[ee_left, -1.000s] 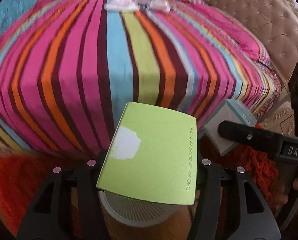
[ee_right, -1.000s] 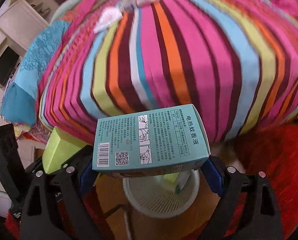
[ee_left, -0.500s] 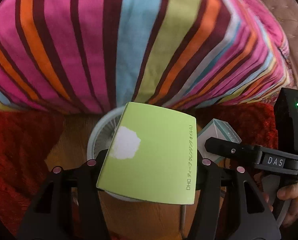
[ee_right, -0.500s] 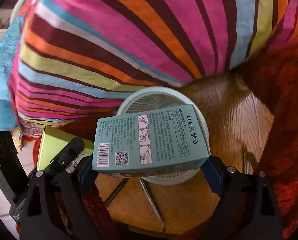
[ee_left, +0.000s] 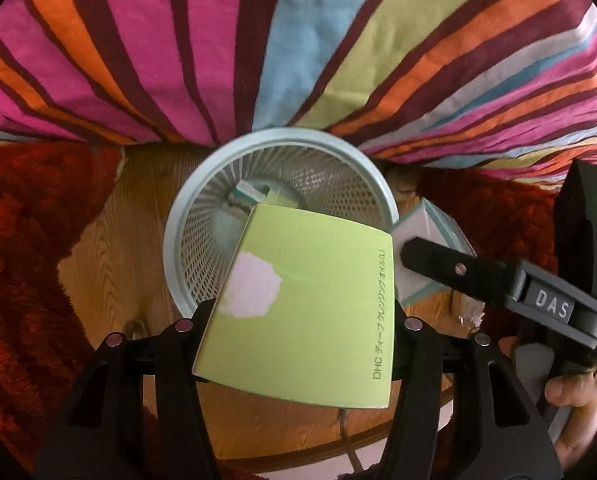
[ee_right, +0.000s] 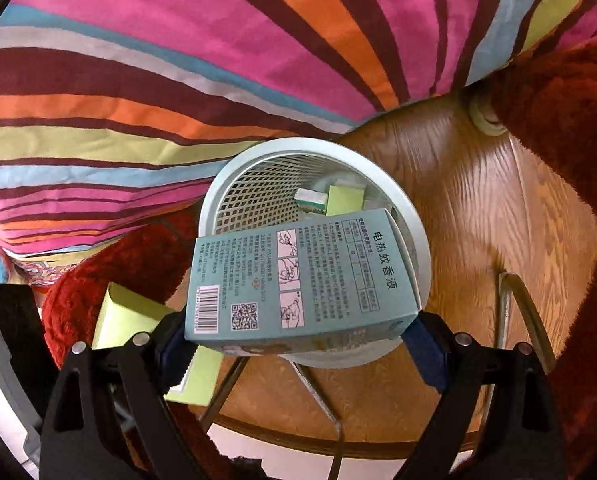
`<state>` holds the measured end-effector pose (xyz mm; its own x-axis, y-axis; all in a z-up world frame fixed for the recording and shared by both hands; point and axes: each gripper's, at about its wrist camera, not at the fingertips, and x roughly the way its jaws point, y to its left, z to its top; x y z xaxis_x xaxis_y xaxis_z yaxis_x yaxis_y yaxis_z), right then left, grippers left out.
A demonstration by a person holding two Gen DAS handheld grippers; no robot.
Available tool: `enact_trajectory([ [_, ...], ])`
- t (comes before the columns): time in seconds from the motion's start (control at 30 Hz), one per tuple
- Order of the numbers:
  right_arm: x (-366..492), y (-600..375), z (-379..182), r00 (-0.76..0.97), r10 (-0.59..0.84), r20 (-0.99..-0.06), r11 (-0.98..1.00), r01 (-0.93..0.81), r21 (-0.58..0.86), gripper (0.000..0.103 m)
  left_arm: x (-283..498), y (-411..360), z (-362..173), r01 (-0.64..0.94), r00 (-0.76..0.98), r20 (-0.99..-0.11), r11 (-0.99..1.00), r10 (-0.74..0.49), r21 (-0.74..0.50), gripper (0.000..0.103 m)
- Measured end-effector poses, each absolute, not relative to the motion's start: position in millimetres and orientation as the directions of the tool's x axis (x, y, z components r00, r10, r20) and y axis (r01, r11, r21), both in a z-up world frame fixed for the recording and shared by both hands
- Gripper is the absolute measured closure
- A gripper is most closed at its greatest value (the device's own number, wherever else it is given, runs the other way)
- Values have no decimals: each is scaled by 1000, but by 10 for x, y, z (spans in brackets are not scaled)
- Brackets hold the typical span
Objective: Collect trash
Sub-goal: 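Carry the lime-green box and teal box down over the wastebasket with both tools, then open both tools to drop the two boxes into the wastebasket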
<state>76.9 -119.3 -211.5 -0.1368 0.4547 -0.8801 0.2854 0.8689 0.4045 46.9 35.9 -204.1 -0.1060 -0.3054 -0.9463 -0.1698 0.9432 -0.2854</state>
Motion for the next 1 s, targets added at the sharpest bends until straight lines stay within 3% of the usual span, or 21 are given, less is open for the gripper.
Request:
enact_trajectory([
  [0.7,802,-969,-2572,-241,474,-847,864,312,395,17,452,163,-2602,-157,-326,-910,964,-255,-214,45],
  [0.73,806,-975,-2569,-241,471,-849,866,308,393,17,438,157,-2597,-154,-337,-910,967,-244,-202,37],
  [0.77,807,-965,-2579,-244,463,-852,871,305,385,16,424,175,-2613,-151,-346,-909,970,-232,-190,23],
  [0.8,805,-976,-2588,-250,462,-851,872,305,383,15,418,176,-2622,-153,-353,-906,970,-234,-191,17],
  [1.0,796,-959,-2587,-251,436,-864,886,291,362,15,412,169,-2607,-152,-353,-904,968,-241,-198,16],
])
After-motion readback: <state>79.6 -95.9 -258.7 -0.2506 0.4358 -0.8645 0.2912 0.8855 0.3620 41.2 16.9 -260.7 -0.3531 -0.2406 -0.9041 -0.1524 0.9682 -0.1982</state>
